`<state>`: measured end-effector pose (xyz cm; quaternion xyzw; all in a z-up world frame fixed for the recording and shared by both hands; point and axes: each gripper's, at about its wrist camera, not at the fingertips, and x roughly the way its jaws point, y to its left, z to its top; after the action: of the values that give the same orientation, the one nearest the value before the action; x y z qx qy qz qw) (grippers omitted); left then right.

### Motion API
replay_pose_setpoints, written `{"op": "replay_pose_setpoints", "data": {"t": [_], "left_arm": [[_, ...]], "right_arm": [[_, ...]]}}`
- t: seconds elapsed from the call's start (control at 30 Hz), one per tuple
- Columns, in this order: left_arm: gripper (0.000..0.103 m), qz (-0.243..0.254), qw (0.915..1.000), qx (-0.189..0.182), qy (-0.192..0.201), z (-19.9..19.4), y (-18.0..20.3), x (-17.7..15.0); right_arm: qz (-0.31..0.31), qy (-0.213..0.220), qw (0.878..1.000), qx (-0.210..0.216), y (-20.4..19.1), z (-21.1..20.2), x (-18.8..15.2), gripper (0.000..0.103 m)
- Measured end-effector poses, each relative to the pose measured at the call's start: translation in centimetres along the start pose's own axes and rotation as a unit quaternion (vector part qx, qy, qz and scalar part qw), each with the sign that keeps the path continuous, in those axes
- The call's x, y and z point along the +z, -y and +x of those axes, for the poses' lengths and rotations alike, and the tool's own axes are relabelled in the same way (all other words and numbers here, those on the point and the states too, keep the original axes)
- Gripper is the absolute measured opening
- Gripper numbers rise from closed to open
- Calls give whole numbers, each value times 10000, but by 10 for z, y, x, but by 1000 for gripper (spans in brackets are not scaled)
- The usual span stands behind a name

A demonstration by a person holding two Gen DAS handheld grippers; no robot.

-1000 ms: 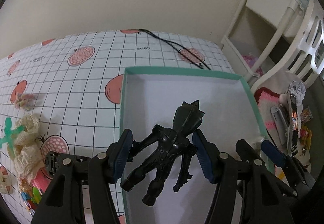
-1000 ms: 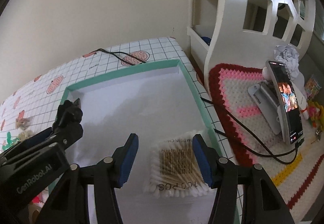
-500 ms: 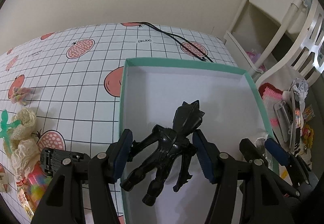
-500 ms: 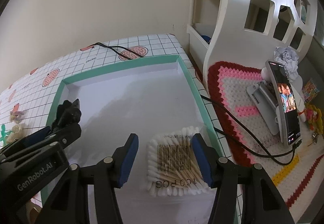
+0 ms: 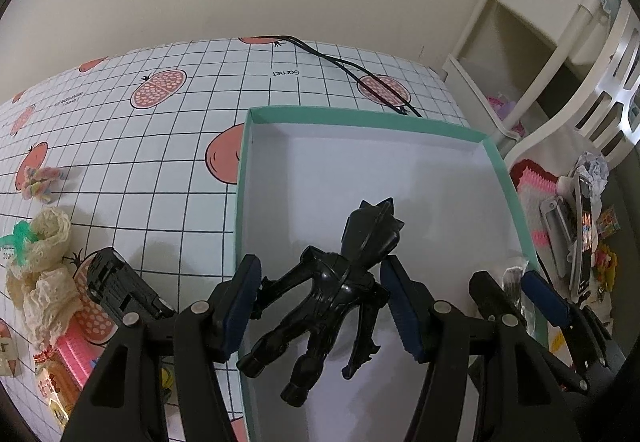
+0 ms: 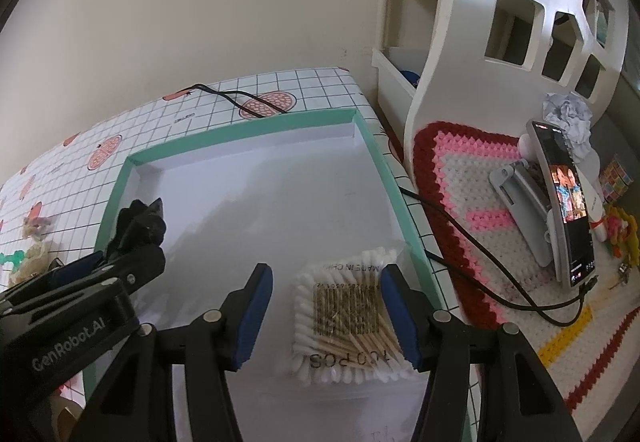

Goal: Organize objects
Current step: 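Lower and release the swab bag with right gripper while left releases figure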

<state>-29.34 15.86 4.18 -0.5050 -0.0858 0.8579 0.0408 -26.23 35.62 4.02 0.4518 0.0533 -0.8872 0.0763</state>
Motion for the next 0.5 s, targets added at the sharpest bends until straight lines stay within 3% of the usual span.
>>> {"op": "replay_pose_setpoints", "data": {"t": [0.23,0.5], "left_arm": [[65,9,9999,-57,-139,-2,1,3],[68,9,9999,-83,-87,-13,2,7]], "right_arm": [[-57,8,10000,81,-2,-1,-1,71],[-78,116,9998,123,-6,-9,2,71]]}}
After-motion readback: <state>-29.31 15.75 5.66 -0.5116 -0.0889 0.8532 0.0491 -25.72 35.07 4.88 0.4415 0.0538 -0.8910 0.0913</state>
